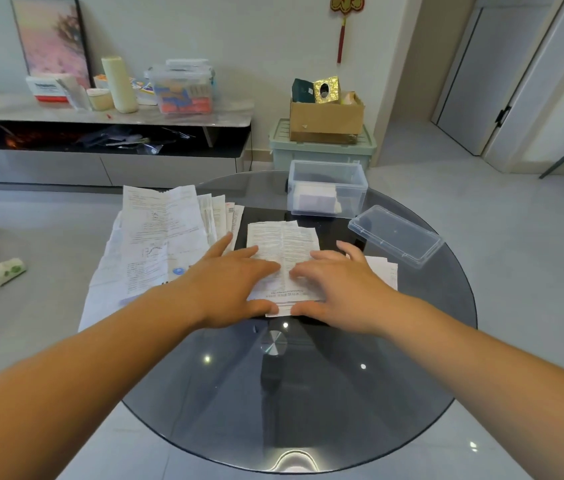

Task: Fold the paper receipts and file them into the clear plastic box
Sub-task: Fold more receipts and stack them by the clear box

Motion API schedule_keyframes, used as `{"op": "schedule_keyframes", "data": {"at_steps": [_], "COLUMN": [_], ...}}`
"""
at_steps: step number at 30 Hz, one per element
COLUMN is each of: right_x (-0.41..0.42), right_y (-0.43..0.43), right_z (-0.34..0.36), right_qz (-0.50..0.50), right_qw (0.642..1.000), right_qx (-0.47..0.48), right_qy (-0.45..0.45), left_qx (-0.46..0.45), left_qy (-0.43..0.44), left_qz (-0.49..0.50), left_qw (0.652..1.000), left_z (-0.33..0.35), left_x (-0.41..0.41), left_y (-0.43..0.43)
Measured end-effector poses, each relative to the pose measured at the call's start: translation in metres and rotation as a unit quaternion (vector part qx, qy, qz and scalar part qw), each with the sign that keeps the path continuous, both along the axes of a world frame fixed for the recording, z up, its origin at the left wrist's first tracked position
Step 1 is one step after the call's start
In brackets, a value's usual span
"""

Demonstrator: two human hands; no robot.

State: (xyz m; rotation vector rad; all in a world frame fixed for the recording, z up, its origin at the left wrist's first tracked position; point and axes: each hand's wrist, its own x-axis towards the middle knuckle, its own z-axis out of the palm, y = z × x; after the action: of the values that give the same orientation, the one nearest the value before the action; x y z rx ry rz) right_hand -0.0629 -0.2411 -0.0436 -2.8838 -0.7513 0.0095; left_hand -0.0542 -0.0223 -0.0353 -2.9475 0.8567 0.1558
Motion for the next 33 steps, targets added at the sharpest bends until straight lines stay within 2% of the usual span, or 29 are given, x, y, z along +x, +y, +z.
{"op": "schedule_keyframes", "data": {"at_steps": [6,9,14,17,21,25,30,33], "right_x": [-0.003,-0.003,-0.015,-0.035,-0.073,-0.106,-0.120,-0.121], "right_y": [-0.001,-0.005,-0.008,-0.011,-0.017,-0.018,-0.028,-0.029], "right_z": [-0.003,-0.005,0.001,0.007,0.006,-0.006,-0.017,-0.015], "right_qz": [0.031,0.026,0.026,0.020,0.033,0.052,0.052,0.020], "right_qw": [0.999,0.997,0.986,0.982,0.981,0.978,0.984,0.979], "right_qx": [0.023,0.074,0.136,0.177,0.191,0.202,0.167,0.192], "right_qy": [-0.021,-0.027,-0.092,-0.069,-0.006,0.021,0.030,0.064], "left_qx": [-0.029,-0.053,-0.125,-0.179,-0.147,-0.149,-0.177,-0.192], "left_qy": [-0.032,-0.056,-0.093,-0.068,-0.011,0.025,0.018,0.023], "left_qz": [-0.051,-0.071,-0.080,-0.052,-0.046,-0.077,-0.085,-0.070], "left_qw": [0.998,0.994,0.984,0.980,0.988,0.985,0.980,0.979], "left_z": [-0.004,-0.005,0.006,0.019,0.016,-0.001,-0.006,0.000], "left_x": [0.000,-0.002,-0.015,-0.039,-0.071,-0.097,-0.107,-0.108], "left_y": [0.007,0.010,0.010,0.010,0.017,0.031,0.034,0.030]}}
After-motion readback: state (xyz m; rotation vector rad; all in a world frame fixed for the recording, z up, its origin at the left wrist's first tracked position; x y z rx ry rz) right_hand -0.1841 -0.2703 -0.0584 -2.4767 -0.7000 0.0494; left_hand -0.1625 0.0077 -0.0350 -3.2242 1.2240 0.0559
